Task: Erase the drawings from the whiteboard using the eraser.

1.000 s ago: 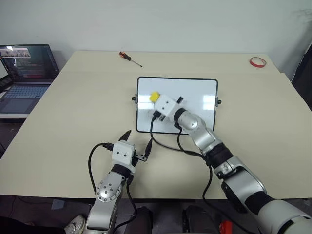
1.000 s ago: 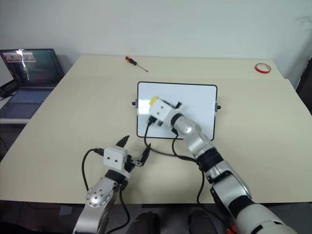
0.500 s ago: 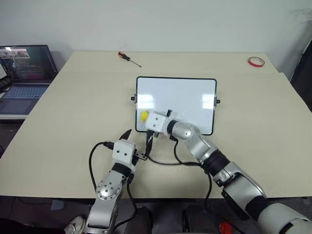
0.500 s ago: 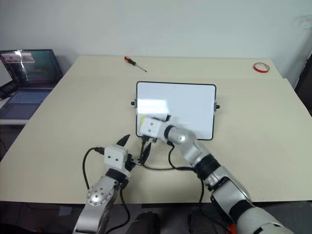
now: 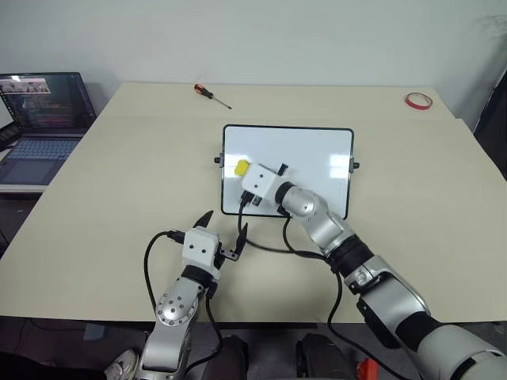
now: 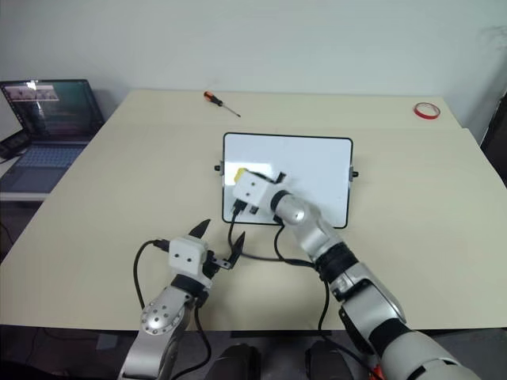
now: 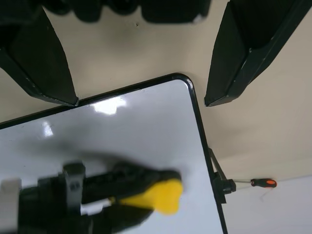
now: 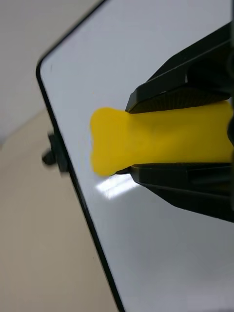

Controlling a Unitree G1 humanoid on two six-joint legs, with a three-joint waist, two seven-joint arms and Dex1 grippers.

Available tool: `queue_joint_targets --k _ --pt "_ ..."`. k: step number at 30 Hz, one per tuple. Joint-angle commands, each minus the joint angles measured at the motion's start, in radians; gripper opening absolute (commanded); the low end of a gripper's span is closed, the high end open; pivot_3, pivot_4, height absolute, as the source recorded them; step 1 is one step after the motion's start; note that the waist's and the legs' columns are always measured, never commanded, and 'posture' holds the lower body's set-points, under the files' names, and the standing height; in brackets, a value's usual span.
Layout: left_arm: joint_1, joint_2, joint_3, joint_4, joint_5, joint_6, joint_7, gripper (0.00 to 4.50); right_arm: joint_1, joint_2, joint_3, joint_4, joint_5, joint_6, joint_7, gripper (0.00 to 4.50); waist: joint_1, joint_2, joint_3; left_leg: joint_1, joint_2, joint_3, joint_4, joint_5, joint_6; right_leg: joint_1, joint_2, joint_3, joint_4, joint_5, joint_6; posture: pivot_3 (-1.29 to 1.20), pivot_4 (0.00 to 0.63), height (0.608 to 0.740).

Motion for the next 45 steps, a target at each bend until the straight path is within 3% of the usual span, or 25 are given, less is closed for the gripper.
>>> queue_joint_targets --k 1,9,14,20,28,36,40,45 --pt "0.001 0.006 0.003 -0.034 -0.006 -0.008 -0.006 4.50 0.048 -0.004 0.012 -0.081 0.032 0.020 0.092 1.09 0.000 0.000 0.000 0.000 0.000 0.000 0.000 0.000 0.000 0.000 0.000 0.000 0.000 0.000 0.000 0.00 0.150 0.740" --pt "-0.027 0.008 0.004 -0.017 -0.009 -0.008 -0.015 4.50 0.058 -0.008 -0.077 -0.160 0.069 0.012 0.055 1.09 0.002 0.000 0.000 -0.001 0.000 0.000 0.000 0.000 0.000 -0.001 0.000 0.000 -0.001 0.000 0.000 0.00 0.150 0.740" --pt "-0.077 0.024 0.005 0.004 -0.020 -0.025 -0.049 4.50 0.123 -0.027 -0.179 -0.372 0.214 0.038 0.123 1.09 0.002 0.000 0.000 -0.004 0.000 -0.001 0.000 0.000 0.000 -0.003 0.000 -0.001 -0.002 0.000 0.000 0.00 0.150 0.740" --pt "-0.161 0.043 -0.026 0.023 -0.057 -0.025 -0.140 4.50 0.208 -0.104 -0.245 -0.604 0.251 0.148 0.133 1.09 0.006 0.000 0.000 -0.004 0.000 -0.001 0.000 0.000 0.000 -0.002 0.000 -0.001 -0.003 0.000 0.000 0.00 0.150 0.740" --pt "-0.443 0.036 -0.094 0.125 -0.206 0.070 -0.374 4.50 0.317 -0.282 -0.456 -0.913 0.218 0.451 0.075 1.09 0.004 0.000 0.001 -0.005 -0.001 -0.001 0.000 0.000 0.000 -0.002 0.000 -0.002 -0.003 0.000 0.000 0.00 0.150 0.740" --pt "-0.636 0.020 -0.178 0.296 -0.272 0.061 -0.645 4.50 0.440 -0.456 -0.643 -1.093 0.162 0.820 0.039 1.09 0.007 0.000 0.001 -0.005 -0.001 0.000 0.000 0.000 0.000 -0.002 0.001 -0.001 -0.004 0.000 0.000 0.00 0.150 0.740" --pt "-0.701 -0.008 -0.213 0.387 -0.265 0.020 -0.736 4.50 0.483 -0.445 -0.704 -1.150 0.192 0.997 0.031 1.09 0.003 0.000 0.001 -0.005 -0.001 0.000 0.000 0.000 0.000 -0.002 0.001 0.000 -0.005 0.000 0.000 0.00 0.150 0.740" --pt "-0.756 -0.040 -0.241 0.534 -0.233 -0.033 -0.803 4.50 0.463 -0.349 -0.766 -1.150 0.264 1.125 0.004 1.09 0.001 0.000 0.001 -0.004 -0.001 0.000 0.000 0.000 0.001 -0.002 0.006 0.001 -0.004 0.000 0.000 0.00 0.150 0.740"
